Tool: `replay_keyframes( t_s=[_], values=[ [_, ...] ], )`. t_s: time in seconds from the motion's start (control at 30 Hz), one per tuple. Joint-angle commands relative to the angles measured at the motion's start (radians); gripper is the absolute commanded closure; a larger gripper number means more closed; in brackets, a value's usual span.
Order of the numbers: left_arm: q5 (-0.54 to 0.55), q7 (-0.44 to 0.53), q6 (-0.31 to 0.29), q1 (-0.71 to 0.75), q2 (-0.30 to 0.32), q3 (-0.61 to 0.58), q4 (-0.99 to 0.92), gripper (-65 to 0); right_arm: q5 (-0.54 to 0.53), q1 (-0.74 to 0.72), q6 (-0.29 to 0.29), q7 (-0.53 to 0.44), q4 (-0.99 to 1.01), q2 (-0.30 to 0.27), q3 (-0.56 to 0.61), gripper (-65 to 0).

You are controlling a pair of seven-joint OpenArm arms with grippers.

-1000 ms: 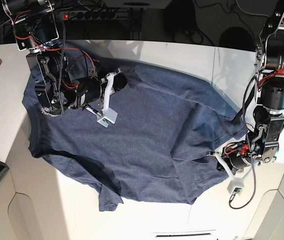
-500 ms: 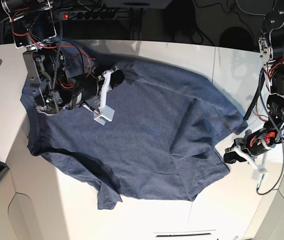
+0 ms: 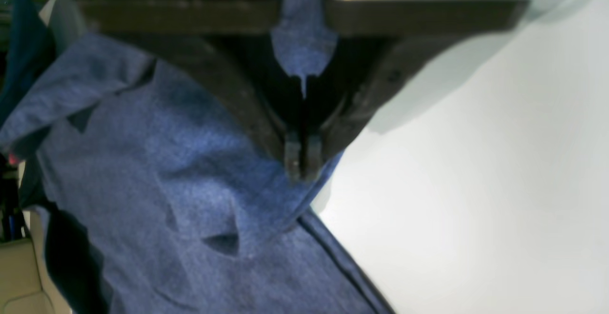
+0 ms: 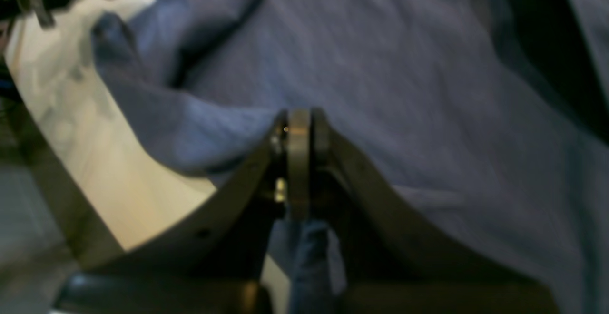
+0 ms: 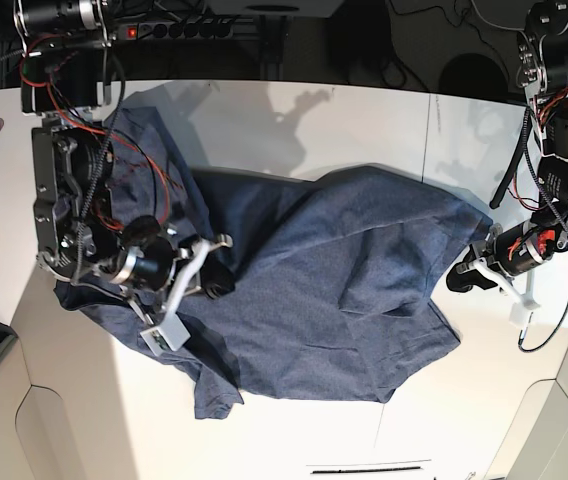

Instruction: Layout the t-shirt on the table in an organized manner, then fold the t-shirt properly

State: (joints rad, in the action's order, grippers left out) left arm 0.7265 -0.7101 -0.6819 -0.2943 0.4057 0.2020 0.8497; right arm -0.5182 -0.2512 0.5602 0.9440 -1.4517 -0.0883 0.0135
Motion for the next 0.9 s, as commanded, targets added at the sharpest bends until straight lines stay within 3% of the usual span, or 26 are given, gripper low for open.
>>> replay_keyframes(
  t_s=[0.0,0.2,0.27,0.33,0.53,0.67,0.77,0.87],
  values=[
    [0.016,0.017,-0.016,-0.023,0.018,0.003,0.017,0.0,-0.026,-0.023,0.004,-0.005,-0.011,0.004,0.003,0.0],
    [-0.013,0.016,-0.016,-0.015,0.019,0.003,0.017,0.0,-0.049,-0.023,0.004,0.007,-0.011,0.02,0.048,-0.4],
    [-0.013,0.016,-0.016,-0.013,0.019,0.003,0.017,0.0,-0.05,-0.023,0.004,0.025,-0.011,0.019,0.064,-15.4],
    [-0.013,0.016,-0.016,-0.013,0.019,0.003,0.017,0.0,-0.05,-0.023,0.004,0.047,-0.011,0.019,0.072,-22.0],
    [-0.013,-0.003,-0.016,-0.012,0.019,0.003,0.017,0.0,-0.05,-0.027,0.004,0.036,-0.016,0.019,0.072,-21.9],
    [0.007,-0.063,-0.016,-0.002,0.018,0.003,0.017,0.0,0.017,-0.05,0.003,-0.066,-0.016,0.019,0.071,-21.4],
    [0.04,-0.092,-0.016,0.019,0.018,0.003,0.017,0.0,0.135,-0.076,-0.021,-0.154,-0.008,0.02,0.071,-13.6],
    [0.052,-0.092,-0.016,0.033,0.018,0.003,0.017,0.0,0.174,-0.118,-0.038,-0.188,0.036,0.02,0.071,-2.1]
  ],
)
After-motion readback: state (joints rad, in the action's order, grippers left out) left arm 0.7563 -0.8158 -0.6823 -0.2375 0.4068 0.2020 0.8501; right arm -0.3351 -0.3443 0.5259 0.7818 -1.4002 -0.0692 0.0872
